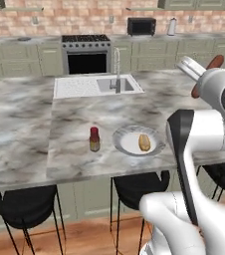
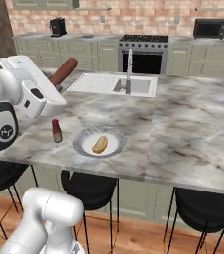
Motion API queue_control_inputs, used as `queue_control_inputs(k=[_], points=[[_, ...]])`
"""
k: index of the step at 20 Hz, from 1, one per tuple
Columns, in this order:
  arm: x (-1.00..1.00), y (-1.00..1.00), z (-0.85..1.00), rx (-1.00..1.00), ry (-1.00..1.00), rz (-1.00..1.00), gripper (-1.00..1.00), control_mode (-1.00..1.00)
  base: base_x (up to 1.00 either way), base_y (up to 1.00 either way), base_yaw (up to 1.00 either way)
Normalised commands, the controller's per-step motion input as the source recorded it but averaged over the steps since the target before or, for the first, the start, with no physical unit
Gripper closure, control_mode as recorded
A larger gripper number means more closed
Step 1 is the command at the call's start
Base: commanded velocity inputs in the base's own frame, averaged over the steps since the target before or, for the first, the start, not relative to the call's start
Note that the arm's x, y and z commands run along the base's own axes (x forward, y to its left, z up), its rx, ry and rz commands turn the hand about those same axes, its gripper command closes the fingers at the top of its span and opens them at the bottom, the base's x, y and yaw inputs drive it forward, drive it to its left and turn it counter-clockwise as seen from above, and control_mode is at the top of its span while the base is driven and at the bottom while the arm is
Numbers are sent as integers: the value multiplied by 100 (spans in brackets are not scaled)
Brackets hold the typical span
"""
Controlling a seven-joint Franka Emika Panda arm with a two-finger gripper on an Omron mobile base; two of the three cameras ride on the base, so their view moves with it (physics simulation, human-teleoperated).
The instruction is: Move the hot dog bun to the plate on the dining table and place the condiment next to that plate. Then navigate to the fridge and take the sausage and place it on the plate as well.
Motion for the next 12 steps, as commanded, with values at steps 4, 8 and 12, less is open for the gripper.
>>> queue_control_inputs(k=[4,8,12], points=[[0,0,0,0,0,0,100,100,94,25,-28],[25,0,-6,2,5,0,100,-100,75,2,-7],[100,0,-45,3,36,13,100,-100,0,0,0]])
